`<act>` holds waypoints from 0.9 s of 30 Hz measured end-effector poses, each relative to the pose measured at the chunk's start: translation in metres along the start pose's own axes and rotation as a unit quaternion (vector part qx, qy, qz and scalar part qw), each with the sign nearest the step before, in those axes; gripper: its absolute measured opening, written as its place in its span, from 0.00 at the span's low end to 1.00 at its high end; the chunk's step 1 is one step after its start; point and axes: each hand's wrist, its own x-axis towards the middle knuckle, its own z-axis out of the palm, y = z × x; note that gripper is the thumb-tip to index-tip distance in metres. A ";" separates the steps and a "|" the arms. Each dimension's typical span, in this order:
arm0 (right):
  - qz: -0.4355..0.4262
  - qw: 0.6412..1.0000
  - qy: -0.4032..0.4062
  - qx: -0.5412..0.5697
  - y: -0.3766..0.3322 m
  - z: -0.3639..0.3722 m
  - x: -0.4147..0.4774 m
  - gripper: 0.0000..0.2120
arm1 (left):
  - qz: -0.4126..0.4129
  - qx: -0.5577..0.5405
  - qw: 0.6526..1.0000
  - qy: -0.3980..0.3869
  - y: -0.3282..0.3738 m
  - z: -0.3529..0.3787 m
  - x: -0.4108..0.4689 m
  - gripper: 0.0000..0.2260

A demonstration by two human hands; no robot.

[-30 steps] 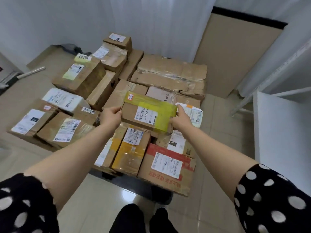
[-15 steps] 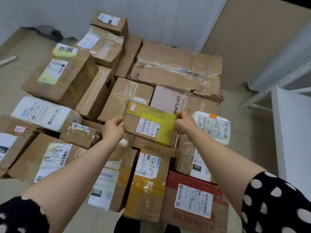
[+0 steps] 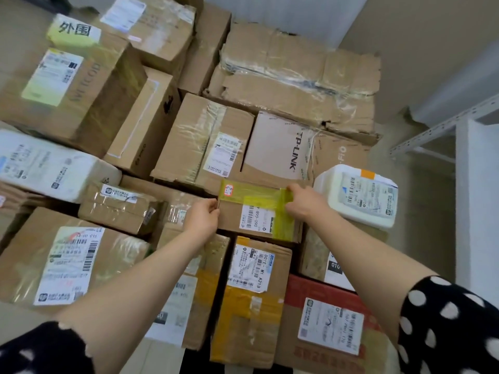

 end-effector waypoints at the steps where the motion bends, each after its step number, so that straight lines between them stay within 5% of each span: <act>1: 0.000 1.000 0.005 -0.020 0.000 0.002 0.001 0.26 | 0.004 0.003 1.000 0.001 0.000 0.001 0.001 0.17; 15: -0.001 0.995 0.008 -0.098 -0.002 0.006 0.006 0.16 | 0.015 0.059 0.998 0.020 0.010 0.002 0.000 0.12; 27: -0.029 0.996 0.057 -0.063 0.008 0.011 -0.016 0.24 | 0.047 0.125 0.991 0.029 0.032 -0.002 -0.014 0.16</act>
